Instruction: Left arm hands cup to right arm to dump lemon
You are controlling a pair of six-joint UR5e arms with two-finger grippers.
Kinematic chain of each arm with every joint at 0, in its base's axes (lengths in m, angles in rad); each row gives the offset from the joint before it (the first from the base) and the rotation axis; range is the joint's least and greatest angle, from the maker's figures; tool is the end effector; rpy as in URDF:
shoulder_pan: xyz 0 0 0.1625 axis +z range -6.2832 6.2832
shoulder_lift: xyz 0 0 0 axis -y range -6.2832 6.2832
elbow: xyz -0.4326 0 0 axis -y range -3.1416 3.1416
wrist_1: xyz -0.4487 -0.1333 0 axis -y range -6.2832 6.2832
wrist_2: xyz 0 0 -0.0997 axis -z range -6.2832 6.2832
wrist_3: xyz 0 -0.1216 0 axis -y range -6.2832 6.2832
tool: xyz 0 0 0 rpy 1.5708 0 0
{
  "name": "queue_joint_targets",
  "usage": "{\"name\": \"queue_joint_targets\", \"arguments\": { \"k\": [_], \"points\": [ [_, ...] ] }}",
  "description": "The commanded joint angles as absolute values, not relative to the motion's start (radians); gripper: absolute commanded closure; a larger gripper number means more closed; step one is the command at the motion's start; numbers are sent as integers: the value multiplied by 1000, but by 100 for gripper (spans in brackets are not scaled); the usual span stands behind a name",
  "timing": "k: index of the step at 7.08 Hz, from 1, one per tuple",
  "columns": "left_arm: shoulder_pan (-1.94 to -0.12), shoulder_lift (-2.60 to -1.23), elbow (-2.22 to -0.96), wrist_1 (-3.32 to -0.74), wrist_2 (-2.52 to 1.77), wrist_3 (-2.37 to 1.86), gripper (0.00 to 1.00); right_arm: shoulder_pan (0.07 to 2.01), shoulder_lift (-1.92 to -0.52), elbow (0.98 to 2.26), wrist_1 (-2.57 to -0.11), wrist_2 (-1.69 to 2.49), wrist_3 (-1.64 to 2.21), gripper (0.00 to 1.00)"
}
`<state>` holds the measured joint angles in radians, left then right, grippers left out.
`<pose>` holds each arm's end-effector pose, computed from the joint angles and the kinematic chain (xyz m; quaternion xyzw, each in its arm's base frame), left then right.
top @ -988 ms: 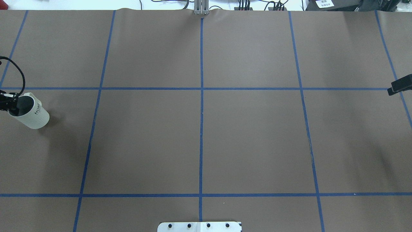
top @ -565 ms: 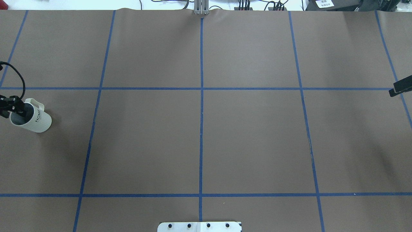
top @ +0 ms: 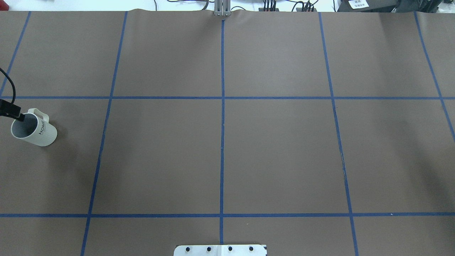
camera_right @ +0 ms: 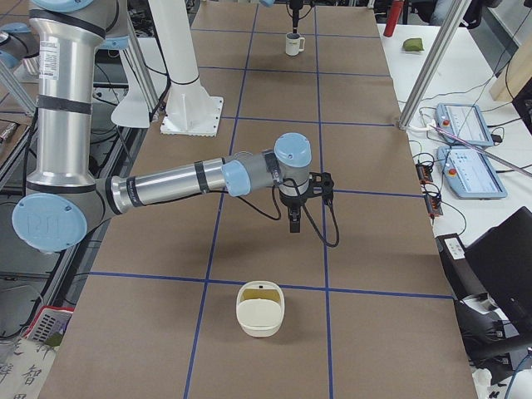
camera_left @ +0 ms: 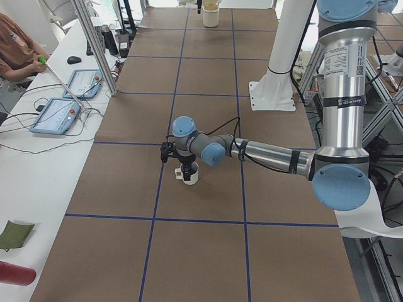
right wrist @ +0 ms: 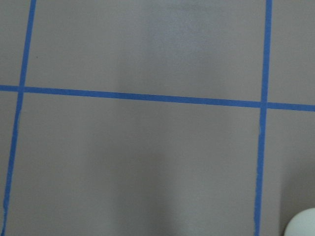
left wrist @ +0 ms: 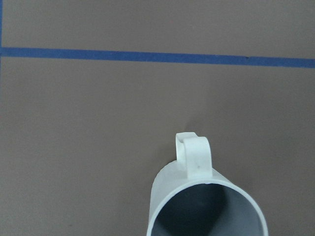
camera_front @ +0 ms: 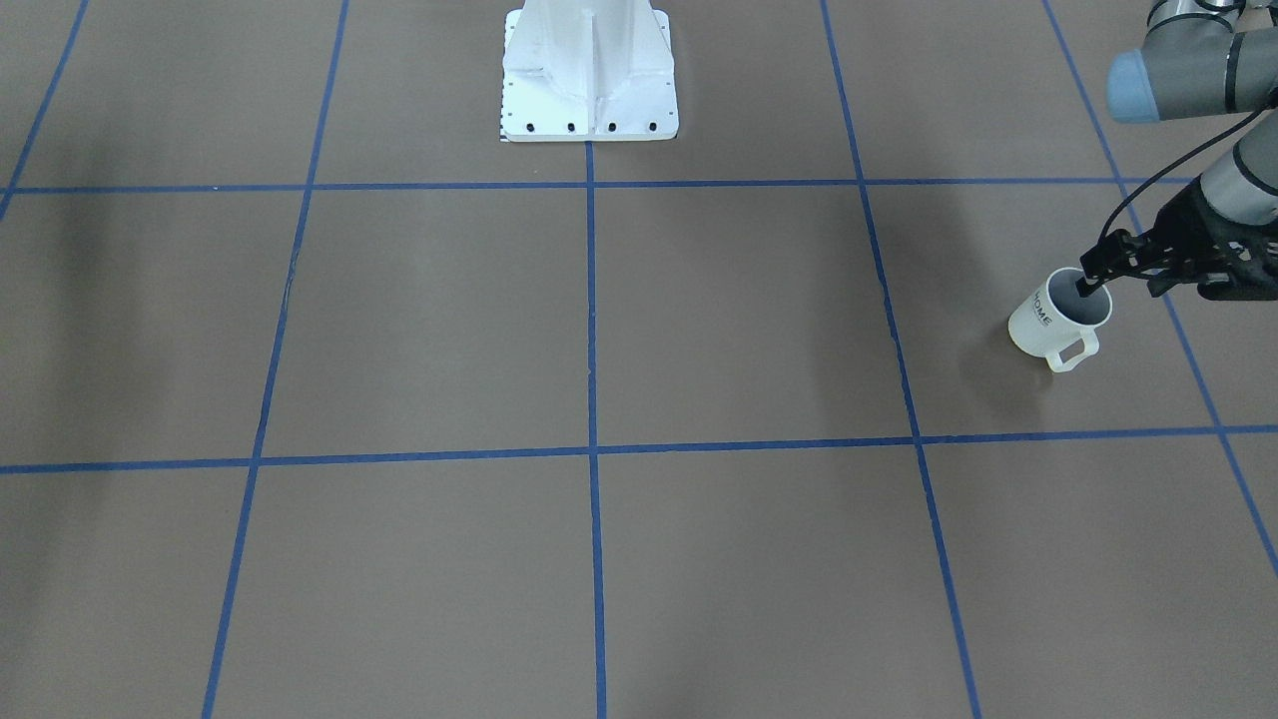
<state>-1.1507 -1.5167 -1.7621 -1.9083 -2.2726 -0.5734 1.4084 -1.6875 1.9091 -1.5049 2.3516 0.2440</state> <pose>0.1752 -0.5265 0.5701 0.0349 0.3990 0.0107 0.9162 -0.0350 -0.5085 0.5481 0.0537 -0.3956 -0.0171 0.9167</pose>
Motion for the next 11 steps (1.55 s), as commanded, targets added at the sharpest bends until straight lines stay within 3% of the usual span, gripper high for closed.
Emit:
{"name": "queue_joint_targets", "arguments": {
  "k": [1,4,11],
  "points": [
    [-1268,-1540,-1752,-1795,-2269,-272,0,1512,-1698,1852,-1601,2353,12,0],
    [-1405,-1565,-1669,-1709,-2359,-130,0,1588,-1781,1847,-1595,2414,-12,0],
    [-1543,-1542,-1666,-1678,-2341,-11,0,1588,-1792,1842,-1589,2453,-9,0]
  ]
}}
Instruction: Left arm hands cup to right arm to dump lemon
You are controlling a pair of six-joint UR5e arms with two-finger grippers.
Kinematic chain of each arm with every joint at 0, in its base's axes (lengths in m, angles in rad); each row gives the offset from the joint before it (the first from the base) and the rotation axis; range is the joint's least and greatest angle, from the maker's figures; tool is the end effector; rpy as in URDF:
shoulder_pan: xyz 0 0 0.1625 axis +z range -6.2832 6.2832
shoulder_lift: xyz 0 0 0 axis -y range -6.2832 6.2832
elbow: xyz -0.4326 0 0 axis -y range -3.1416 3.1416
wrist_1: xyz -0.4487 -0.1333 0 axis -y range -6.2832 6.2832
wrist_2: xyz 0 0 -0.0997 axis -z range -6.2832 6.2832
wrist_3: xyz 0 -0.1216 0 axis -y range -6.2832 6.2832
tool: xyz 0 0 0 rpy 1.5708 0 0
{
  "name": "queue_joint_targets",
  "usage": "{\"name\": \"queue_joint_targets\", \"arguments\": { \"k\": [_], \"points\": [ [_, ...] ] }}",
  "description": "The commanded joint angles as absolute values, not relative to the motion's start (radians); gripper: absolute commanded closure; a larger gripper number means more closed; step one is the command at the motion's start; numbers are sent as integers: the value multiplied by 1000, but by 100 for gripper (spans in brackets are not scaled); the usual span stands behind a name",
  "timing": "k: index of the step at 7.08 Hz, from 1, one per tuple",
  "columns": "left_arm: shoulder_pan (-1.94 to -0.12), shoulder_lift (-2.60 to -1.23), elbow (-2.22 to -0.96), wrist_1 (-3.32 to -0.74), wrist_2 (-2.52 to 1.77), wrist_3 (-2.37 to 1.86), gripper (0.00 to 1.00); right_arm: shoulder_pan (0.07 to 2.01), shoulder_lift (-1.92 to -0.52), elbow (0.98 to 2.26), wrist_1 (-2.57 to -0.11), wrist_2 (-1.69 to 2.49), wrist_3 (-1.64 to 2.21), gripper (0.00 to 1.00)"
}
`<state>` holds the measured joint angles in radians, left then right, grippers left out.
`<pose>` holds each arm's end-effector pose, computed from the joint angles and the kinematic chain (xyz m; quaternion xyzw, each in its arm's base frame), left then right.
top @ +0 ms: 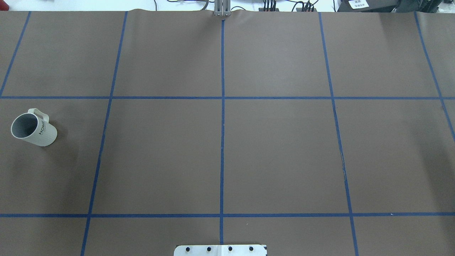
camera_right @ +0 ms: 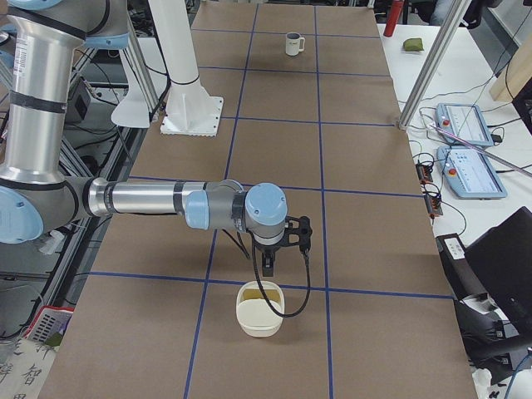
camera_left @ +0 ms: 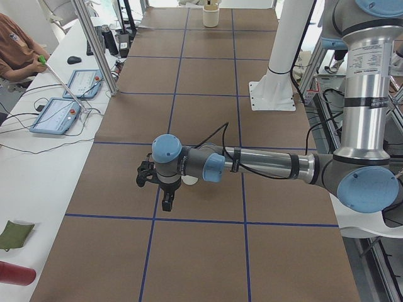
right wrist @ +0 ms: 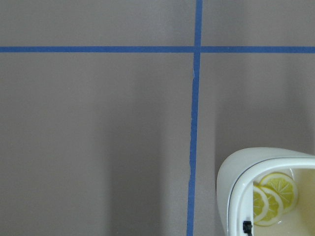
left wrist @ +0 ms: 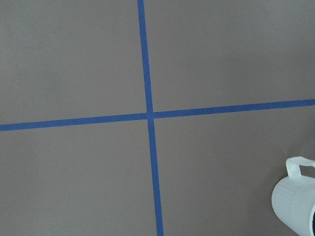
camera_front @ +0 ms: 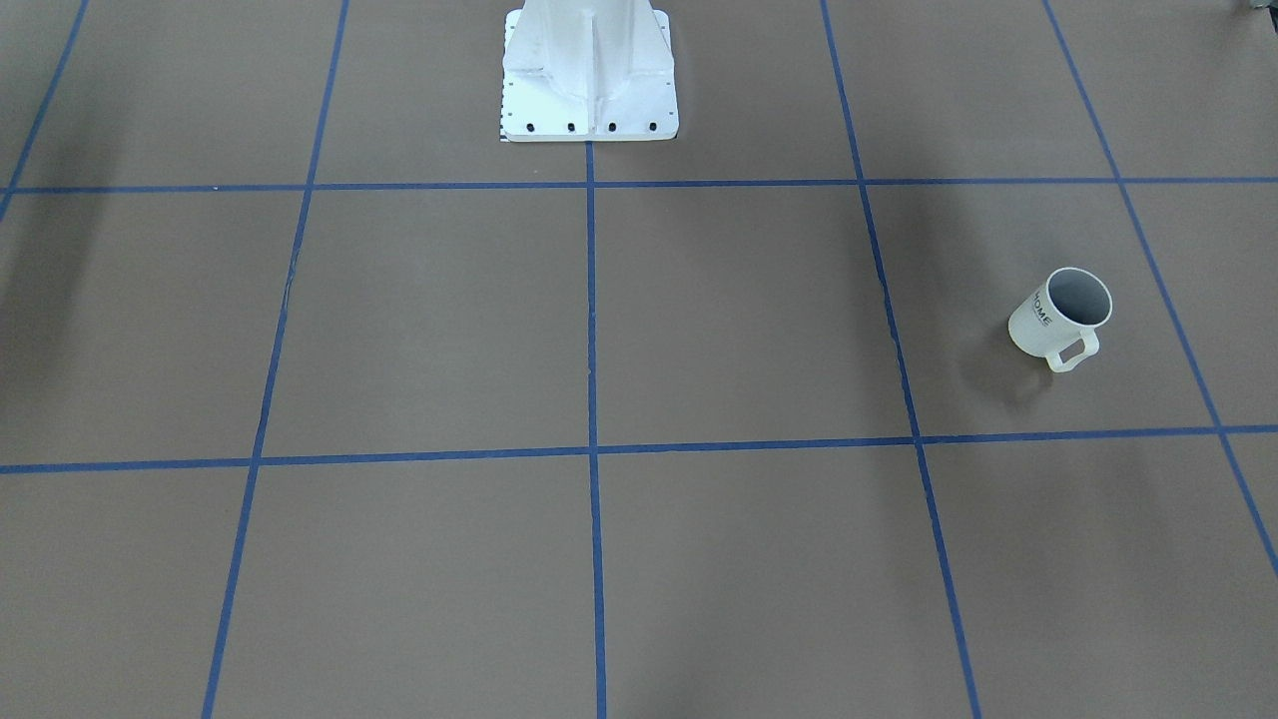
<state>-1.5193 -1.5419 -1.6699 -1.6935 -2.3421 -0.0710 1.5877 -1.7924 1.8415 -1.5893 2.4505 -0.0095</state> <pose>-0.0202 -0.5514 0.6299 0.0661 0.3792 0.0272 0.9226 0.0473 -0.4544 0.6369 0.0195 -0.4255 -0.0032 0.9047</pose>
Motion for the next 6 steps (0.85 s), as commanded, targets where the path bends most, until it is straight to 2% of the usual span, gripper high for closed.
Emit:
{"name": "queue_joint_targets", "arguments": {
  "k": [1,6],
  "points": [
    [-1542,-1543,-1666,-1658,-2339,-9,0,1588,-1792,1842,-1591,2454,-9,0],
    [-1545,-1543,-1667,-1658,-2336,-8,0,1588,-1793,1842,-1588,2424,-6,0]
  ]
}}
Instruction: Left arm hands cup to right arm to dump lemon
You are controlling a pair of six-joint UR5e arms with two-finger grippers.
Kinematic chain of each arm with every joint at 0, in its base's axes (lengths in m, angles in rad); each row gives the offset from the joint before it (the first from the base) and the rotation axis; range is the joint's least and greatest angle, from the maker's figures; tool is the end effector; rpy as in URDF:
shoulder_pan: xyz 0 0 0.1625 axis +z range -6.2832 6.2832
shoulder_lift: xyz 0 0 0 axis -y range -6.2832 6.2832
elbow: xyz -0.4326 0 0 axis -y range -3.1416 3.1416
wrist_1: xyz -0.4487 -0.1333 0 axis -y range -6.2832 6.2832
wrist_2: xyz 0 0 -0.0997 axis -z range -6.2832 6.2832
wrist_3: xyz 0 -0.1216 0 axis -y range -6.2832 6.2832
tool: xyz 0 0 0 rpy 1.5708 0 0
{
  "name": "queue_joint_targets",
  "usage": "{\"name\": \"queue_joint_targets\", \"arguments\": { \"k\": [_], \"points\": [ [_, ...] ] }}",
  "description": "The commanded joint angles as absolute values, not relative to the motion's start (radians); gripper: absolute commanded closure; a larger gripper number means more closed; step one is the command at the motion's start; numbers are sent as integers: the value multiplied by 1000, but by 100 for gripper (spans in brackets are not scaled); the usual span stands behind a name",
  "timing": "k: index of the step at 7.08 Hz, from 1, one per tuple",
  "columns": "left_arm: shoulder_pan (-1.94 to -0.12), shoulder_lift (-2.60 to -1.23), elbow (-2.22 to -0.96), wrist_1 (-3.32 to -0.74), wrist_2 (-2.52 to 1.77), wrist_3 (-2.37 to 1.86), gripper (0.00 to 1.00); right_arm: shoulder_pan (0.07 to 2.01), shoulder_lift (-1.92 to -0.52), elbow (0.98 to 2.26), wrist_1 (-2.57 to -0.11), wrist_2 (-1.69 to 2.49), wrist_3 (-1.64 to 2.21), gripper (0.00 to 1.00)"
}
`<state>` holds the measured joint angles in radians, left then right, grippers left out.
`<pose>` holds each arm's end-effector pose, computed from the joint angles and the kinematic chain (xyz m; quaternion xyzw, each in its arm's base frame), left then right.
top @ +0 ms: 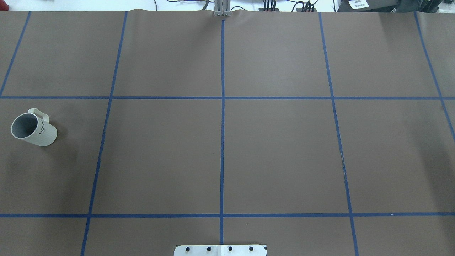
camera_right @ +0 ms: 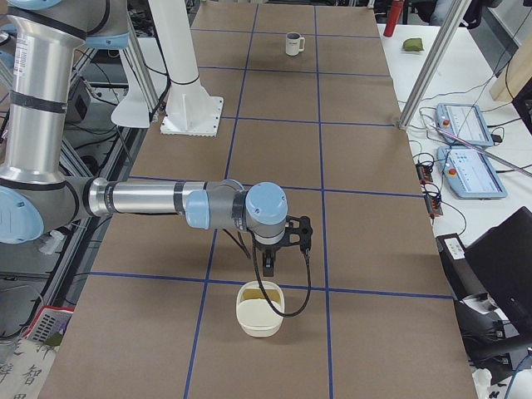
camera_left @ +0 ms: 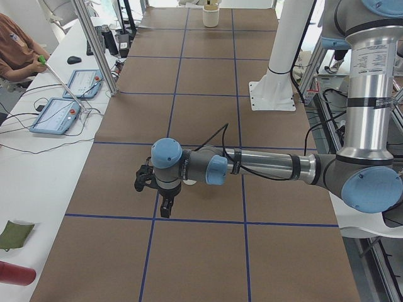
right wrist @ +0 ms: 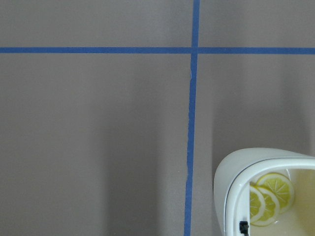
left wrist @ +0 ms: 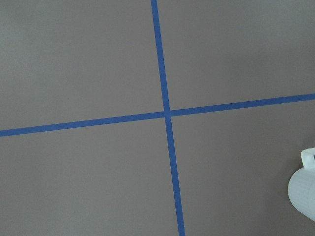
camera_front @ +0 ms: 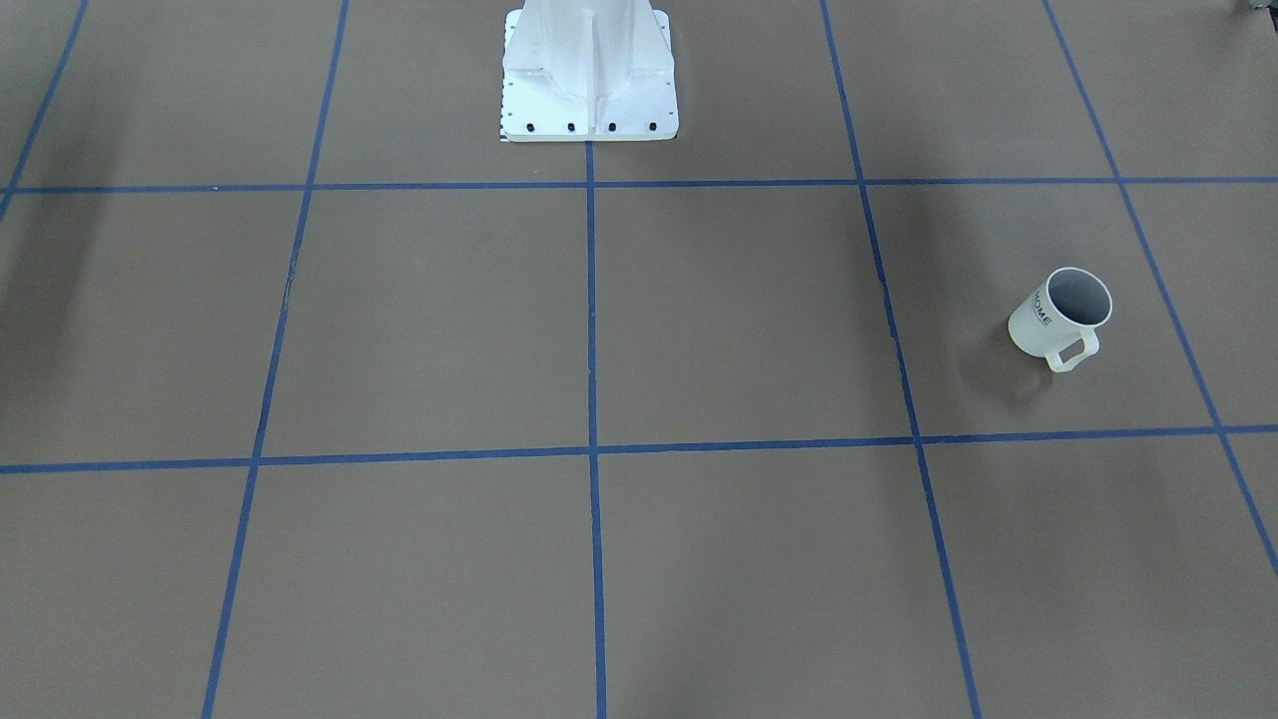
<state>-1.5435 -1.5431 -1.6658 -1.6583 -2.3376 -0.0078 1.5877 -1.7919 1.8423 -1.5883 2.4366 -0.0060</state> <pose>-0.0340 -0.5488 0.6359 0.0652 0.3742 0.0379 0.9243 0.0484 -0.4547 0.6374 0.0197 -0.4193 -0.0020 0.9077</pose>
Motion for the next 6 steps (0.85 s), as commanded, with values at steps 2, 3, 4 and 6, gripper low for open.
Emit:
{"name": "queue_joint_targets", "arguments": {
  "k": [2,3,4,6],
  "points": [
    [-1543,-1536,-1667,-1658,-2303,-6,0,1588,-1793,1824,-1588,2363,-12,0],
    [-1543,-1532,-1667,-1658,-2303,-8,0,1588,-1792,1810,-1586,2361,-14,0],
    [-1543,-1532,-1666,-1658,-2303,-6,0,1588,-1790,1812,-1586,2361,-12,0],
    [-1543,-1532,-1663,-1658,-2303,-8,0,1588,-1786,1818,-1586,2361,-11,0]
  ]
}}
